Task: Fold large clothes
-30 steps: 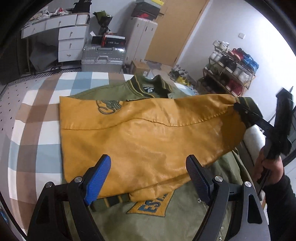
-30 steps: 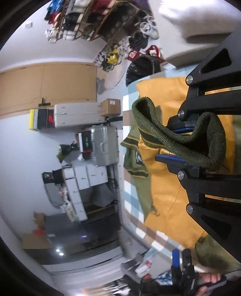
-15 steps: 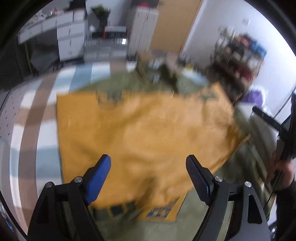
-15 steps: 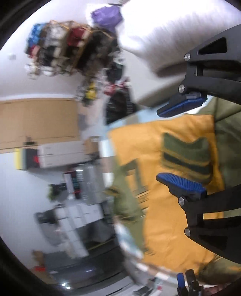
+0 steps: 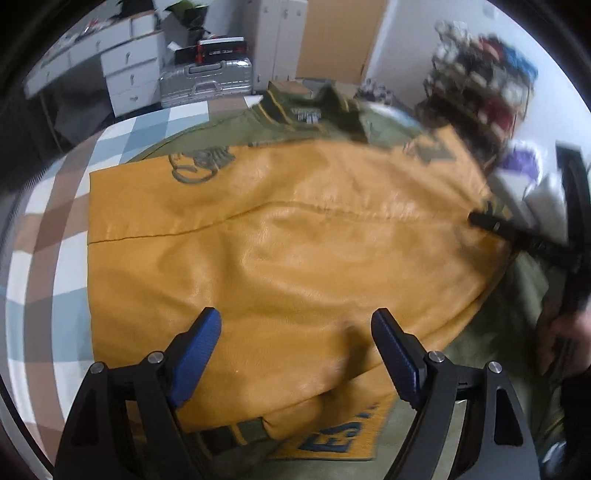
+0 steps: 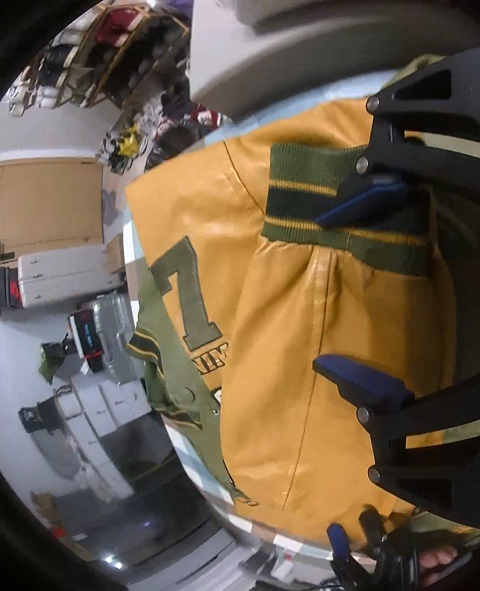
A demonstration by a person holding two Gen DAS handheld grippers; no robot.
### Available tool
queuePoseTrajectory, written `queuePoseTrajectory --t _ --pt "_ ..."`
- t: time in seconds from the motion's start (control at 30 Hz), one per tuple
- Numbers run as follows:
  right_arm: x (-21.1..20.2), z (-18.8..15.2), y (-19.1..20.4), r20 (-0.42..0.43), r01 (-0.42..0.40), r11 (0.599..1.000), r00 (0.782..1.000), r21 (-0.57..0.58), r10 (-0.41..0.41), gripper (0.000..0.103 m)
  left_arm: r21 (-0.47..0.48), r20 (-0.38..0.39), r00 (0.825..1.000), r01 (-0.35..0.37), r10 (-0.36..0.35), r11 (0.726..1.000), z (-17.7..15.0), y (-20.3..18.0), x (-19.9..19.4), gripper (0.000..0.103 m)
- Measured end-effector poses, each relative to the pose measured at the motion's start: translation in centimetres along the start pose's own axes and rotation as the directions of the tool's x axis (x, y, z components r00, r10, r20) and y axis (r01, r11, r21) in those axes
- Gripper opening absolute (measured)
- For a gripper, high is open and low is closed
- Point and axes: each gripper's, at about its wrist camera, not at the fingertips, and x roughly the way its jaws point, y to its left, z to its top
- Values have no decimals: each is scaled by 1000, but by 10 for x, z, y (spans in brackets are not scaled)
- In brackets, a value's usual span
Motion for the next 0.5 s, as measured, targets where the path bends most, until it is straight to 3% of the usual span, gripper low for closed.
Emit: queuePoseTrajectory --t 0.07,0.13,0.23,0.27,0.37,0.43,0.5 --pt "-16 3 2 50 -62 998 997 25 61 67 -31 8 1000 5 -4 1000 1 9 3 80" --pt "-23 2 1 89 -93 995 992 28 90 67 -46 -59 998 -17 14 999 1 16 24 81" --pt "9 -7 -5 -19 -49 998 999 34 50 67 57 -61 995 -76 79 996 -3 2 27 82" --pt "4 -9 -5 8 -50 998 999 26 50 67 55 -76 993 -83 87 995 -2 2 26 82" --pt "-11 -4 -3 17 -91 995 996 51 90 67 -69 -70 998 -10 5 998 5 19 10 82" --pt "-39 -5 -5 112 -199 977 975 75 190 67 -149 -34 999 32 -38 988 9 30 -6 82" --pt "-61 -8 -5 176 -242 968 958 65 228 78 -175 -18 999 38 -42 984 12 34 -21 83"
